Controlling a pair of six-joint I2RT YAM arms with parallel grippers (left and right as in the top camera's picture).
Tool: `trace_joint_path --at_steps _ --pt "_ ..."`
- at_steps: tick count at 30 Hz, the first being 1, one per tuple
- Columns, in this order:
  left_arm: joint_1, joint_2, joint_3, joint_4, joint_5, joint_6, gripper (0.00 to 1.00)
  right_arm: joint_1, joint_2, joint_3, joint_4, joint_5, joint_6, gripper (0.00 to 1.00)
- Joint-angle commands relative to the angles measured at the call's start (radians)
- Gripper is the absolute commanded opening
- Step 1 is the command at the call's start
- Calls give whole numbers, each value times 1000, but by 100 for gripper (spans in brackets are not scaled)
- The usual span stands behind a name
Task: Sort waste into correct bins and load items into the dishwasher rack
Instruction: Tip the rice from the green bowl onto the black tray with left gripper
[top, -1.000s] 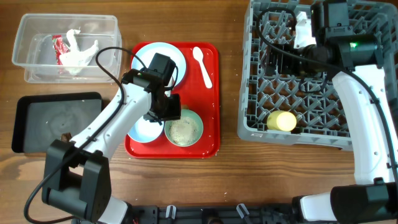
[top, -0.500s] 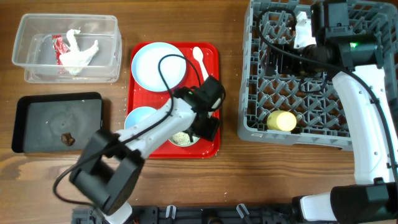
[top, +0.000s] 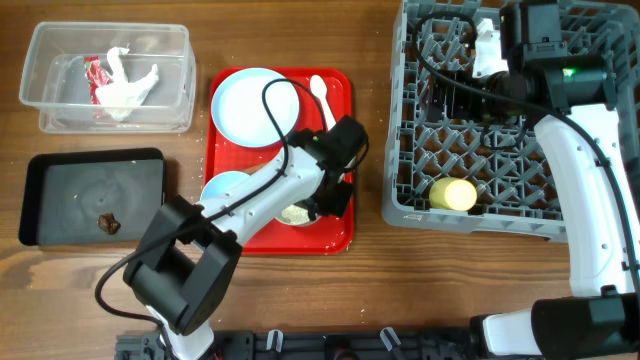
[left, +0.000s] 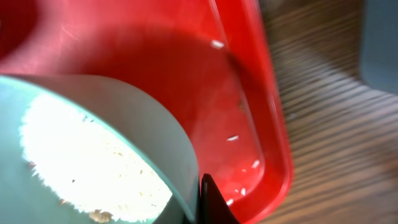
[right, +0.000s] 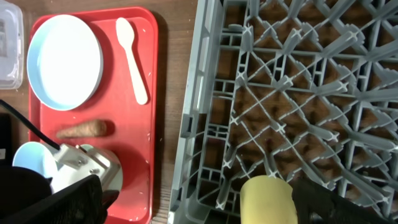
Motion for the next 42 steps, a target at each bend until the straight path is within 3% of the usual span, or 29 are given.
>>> trace_joint_path --at_steps 1,5,9,14,21,25,28,33,37,42 --pt "50 -35 154 -112 34 -5 4 7 13 6 2 -20 -18 99" --pt "243 -117 269 -224 118 -4 4 7 13 6 3 -20 -18 100" --pt "548 -166 269 -299 288 77 4 7 13 6 3 -20 -18 100" --pt "990 -165 176 -362 676 420 4 7 13 6 3 -20 -18 100" --pt "1481 -162 -79 -308 1182 799 4 7 13 6 3 -21 -18 100" --pt "1615 -158 -187 -199 1348 800 4 7 13 6 2 -21 -18 99" --pt "1627 -155 -190 -199 1482 800 4 7 13 6 2 -21 -17 99" --pt "1634 -155 -189 -173 1499 578 4 7 13 6 2 -21 -18 100" --pt "1666 -155 -189 -172 1499 261 4 7 13 6 2 -20 -18 100" --pt "1701 -155 -189 -154 1499 253 4 7 13 6 2 -20 -17 100"
